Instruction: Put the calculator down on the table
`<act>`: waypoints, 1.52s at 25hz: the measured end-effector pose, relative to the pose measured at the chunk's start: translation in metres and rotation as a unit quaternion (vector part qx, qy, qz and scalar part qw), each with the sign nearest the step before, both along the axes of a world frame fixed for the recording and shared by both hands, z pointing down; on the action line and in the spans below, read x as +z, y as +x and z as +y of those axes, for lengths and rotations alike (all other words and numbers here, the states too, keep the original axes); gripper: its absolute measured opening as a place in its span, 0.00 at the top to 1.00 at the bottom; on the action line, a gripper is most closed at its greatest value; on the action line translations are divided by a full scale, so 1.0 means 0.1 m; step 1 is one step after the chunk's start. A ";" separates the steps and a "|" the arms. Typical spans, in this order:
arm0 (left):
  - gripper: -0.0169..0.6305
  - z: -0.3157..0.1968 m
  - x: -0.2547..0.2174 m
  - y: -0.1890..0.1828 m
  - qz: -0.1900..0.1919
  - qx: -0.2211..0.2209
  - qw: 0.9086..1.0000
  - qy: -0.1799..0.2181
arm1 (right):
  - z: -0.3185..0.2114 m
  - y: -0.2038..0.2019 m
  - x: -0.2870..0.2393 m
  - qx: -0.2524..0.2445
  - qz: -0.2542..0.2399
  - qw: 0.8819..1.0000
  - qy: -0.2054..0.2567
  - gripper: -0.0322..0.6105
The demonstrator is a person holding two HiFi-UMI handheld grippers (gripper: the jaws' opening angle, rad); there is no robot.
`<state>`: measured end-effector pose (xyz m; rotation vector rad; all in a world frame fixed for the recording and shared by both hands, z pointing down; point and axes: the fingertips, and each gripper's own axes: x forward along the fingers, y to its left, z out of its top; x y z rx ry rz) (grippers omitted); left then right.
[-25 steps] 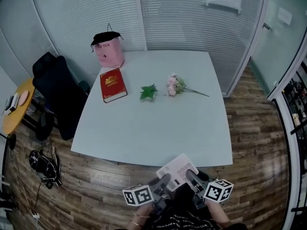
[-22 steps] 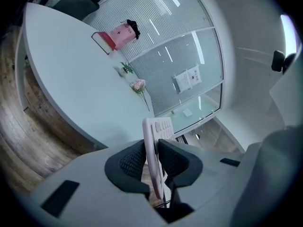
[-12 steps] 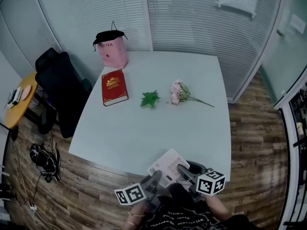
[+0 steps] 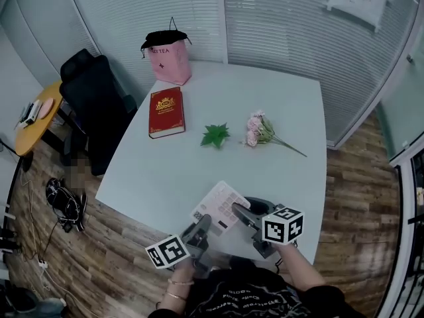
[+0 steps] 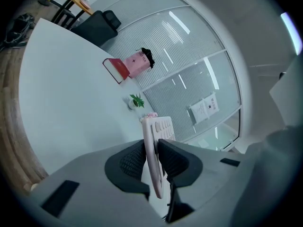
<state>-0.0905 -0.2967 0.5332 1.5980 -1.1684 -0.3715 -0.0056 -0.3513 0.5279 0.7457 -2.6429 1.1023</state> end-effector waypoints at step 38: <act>0.83 -1.36 1.19 -1.55 0.010 -0.065 0.985 -0.160 | -1.50 -1.55 1.35 -0.026 0.149 0.980 -0.126 0.63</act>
